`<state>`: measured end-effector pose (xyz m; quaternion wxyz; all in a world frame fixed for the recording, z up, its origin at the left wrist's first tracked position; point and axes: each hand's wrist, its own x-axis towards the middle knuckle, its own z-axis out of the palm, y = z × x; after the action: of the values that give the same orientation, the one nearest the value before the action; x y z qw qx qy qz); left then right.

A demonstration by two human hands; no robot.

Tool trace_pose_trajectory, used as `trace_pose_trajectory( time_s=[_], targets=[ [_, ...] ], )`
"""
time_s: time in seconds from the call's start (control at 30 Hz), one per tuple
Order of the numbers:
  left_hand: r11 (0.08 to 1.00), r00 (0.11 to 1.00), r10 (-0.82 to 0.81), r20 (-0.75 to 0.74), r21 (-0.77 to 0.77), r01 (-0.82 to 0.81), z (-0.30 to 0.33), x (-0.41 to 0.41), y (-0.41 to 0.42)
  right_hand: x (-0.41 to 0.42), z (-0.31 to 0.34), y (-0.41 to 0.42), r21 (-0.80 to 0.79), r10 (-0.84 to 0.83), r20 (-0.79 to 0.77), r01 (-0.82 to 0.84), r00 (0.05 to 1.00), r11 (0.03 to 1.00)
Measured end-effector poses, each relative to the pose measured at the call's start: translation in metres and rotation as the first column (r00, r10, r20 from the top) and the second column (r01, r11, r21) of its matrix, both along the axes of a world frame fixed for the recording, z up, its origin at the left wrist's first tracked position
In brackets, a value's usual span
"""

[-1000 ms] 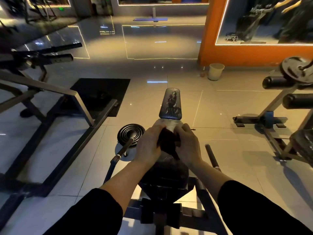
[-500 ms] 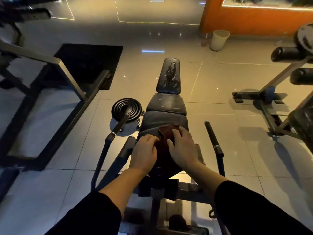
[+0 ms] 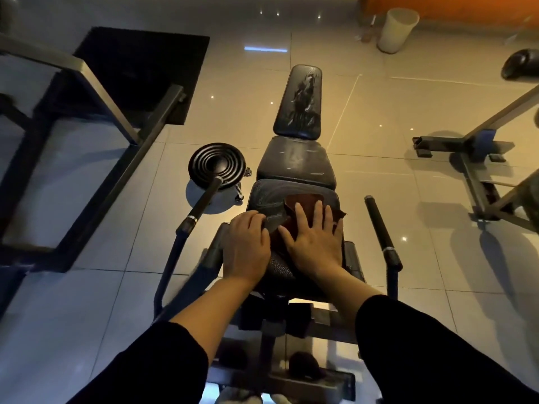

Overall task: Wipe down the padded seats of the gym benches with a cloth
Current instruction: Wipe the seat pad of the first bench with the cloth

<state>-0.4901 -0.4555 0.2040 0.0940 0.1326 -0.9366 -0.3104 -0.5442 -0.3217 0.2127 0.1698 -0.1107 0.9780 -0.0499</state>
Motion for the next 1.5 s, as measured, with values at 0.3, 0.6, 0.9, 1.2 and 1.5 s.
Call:
trace_pose_trajectory(
  time_s=[0.3,0.6,0.9,1.2,1.5],
  targets=[
    [0.989,0.989,0.141,0.038,0.049,-0.143,-0.011,-0.007,0.003,-0.06,-0.013,0.004,0.003,0.145,0.009,-0.145,0.989,0.989],
    [0.983,0.983,0.182,-0.006,-0.008,-0.182,-0.013,-0.007,0.005,-0.092,-0.01,-0.027,-0.084,0.436,0.092,-0.429,0.895,0.899],
    [0.977,0.977,0.214,-0.022,-0.004,-0.214,-0.015,-0.007,0.006,-0.092,-0.012,-0.062,-0.122,0.513,0.072,-0.503,0.855,0.856],
    [0.979,0.979,0.196,-0.051,-0.042,-0.198,-0.008,-0.006,0.006,-0.064,-0.006,-0.039,-0.153,0.551,0.023,-0.542,0.834,0.827],
    [0.977,0.977,0.212,0.037,-0.022,-0.211,-0.015,-0.008,0.005,-0.09,-0.014,-0.083,-0.125,0.511,0.002,-0.507,0.86,0.853]
  ],
)
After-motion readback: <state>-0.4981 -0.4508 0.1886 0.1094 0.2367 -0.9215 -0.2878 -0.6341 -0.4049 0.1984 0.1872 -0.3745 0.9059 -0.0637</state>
